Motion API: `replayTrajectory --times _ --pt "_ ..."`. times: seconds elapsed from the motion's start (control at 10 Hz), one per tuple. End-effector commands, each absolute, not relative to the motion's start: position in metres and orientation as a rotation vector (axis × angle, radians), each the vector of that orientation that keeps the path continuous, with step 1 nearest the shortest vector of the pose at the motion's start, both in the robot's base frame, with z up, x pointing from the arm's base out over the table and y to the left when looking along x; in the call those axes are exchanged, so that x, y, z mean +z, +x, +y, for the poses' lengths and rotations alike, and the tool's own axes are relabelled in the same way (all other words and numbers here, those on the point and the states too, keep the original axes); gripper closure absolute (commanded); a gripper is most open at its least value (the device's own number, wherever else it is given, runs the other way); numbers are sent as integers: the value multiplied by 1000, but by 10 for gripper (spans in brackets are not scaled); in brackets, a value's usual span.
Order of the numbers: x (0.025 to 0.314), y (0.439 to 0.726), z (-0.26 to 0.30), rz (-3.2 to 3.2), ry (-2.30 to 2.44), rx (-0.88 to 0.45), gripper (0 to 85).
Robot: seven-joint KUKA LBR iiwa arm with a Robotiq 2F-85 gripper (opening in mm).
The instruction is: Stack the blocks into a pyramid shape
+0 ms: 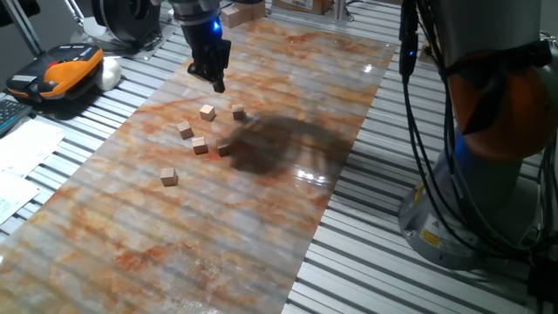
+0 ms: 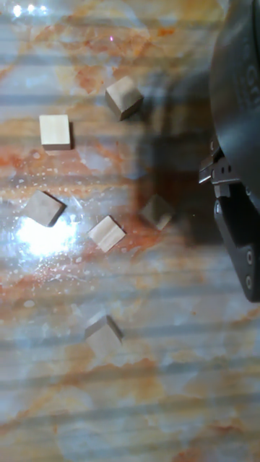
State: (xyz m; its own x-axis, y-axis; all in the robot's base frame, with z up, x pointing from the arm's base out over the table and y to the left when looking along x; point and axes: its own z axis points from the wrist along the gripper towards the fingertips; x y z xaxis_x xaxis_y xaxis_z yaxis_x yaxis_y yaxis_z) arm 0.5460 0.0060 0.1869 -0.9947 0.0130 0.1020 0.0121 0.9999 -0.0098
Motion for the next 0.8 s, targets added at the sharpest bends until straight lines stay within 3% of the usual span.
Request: replayTrajectory --times 0.0,0.7 --pt "184 547 6 -3041 -22 15 850" --pt "135 535 24 -3122 -177 -35 850"
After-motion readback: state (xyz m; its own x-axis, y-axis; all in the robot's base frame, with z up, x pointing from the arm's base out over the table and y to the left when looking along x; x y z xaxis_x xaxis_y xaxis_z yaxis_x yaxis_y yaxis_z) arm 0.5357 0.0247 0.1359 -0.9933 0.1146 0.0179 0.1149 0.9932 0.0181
